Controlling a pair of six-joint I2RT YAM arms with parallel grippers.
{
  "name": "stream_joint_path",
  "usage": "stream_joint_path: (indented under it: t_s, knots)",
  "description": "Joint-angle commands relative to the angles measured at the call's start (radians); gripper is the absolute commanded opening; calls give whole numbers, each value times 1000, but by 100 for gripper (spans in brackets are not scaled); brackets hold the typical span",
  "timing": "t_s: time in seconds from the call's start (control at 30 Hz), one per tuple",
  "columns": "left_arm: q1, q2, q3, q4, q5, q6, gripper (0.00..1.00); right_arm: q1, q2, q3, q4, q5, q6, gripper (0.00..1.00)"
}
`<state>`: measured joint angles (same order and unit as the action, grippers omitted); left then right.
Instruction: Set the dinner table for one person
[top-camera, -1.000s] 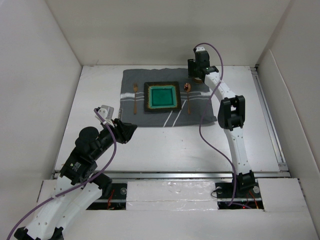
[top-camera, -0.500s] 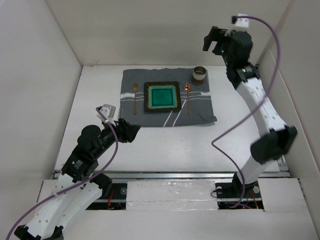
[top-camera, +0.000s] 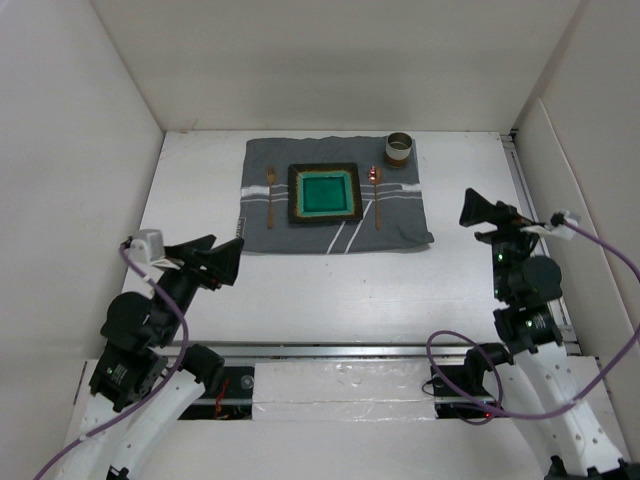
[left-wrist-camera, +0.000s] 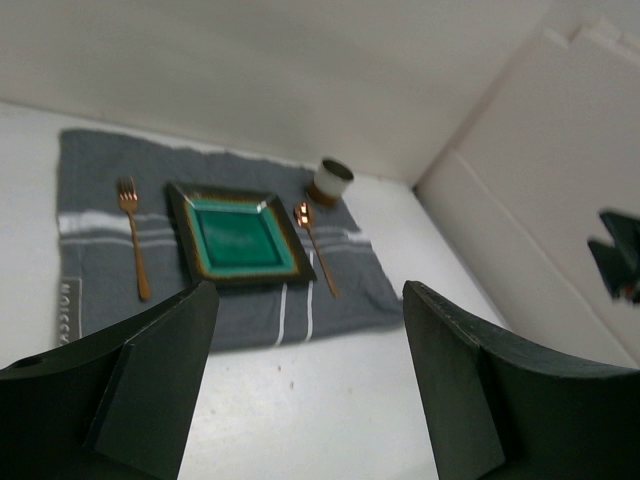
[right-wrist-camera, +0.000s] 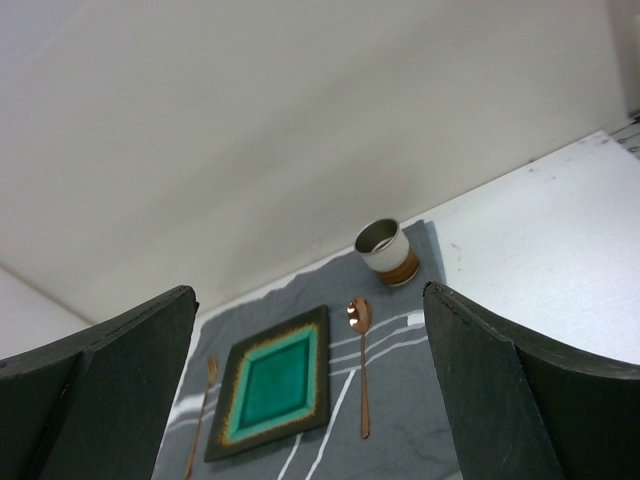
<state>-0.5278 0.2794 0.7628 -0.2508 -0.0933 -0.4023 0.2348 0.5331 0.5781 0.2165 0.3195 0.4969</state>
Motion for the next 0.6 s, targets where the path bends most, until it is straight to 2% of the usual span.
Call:
stream_joint_path:
  t_s: [0.0, 0.07, 0.17, 0.37, 0.57]
  knots:
    - [8, -61, 43, 51, -167, -24, 72, -18, -128, -102, -3, 147, 69, 100]
    - [8, -86, 29, 54, -184, -24, 73, -28, -186, -162, -22, 141, 80, 100]
    - [8, -88, 23, 39, -207, -38, 73, -51, -196, -169, -43, 84, 101, 100]
    - [8, -60, 20, 1, -201, -59, 73, -71, -104, -103, -48, 1, 103, 100]
    - [8, -75, 9, -10, -221, -47, 73, -71, -85, -66, -23, -20, 109, 100]
